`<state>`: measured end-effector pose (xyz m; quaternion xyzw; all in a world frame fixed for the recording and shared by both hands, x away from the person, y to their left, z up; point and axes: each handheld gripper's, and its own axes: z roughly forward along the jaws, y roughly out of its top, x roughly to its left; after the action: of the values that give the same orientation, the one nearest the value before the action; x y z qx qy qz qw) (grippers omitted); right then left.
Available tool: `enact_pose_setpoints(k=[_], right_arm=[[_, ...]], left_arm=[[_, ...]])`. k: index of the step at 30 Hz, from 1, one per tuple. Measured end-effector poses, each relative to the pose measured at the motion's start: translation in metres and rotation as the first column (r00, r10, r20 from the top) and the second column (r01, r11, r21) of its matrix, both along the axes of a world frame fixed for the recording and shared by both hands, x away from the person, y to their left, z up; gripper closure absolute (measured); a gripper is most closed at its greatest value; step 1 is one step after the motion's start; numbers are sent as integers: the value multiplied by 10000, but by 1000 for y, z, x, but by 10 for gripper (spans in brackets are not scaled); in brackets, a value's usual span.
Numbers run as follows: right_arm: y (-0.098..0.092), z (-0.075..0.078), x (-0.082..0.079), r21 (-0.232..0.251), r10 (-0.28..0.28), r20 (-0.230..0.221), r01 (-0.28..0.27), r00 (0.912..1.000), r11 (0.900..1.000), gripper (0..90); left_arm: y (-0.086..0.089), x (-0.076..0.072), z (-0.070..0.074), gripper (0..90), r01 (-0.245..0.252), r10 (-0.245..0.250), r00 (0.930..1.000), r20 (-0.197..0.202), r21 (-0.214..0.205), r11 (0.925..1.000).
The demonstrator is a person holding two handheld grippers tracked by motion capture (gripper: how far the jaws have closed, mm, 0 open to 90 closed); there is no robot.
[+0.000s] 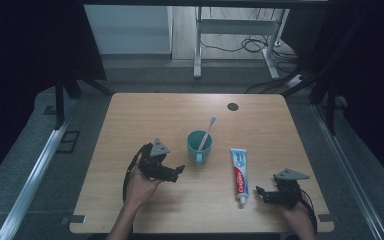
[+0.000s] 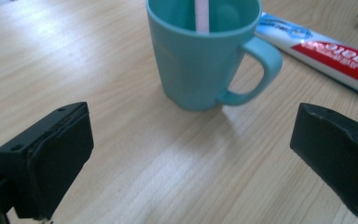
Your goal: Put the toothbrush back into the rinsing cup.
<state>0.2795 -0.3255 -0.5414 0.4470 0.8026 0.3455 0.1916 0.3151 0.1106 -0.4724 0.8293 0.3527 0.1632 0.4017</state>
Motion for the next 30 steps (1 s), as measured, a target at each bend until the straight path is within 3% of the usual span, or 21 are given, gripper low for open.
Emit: enact_pose_setpoints(k=[17, 30], right_arm=[[0, 0, 0, -5, 2, -3, -2, 10000, 10000, 126], [0, 0, 0, -13, 23, 24, -23, 10000, 10000, 126]], left_arm=[[12, -23, -28, 0, -255, 256, 9996, -72, 35, 9997], [14, -34, -50, 0, -324, 342, 9986, -407, 446, 9985]])
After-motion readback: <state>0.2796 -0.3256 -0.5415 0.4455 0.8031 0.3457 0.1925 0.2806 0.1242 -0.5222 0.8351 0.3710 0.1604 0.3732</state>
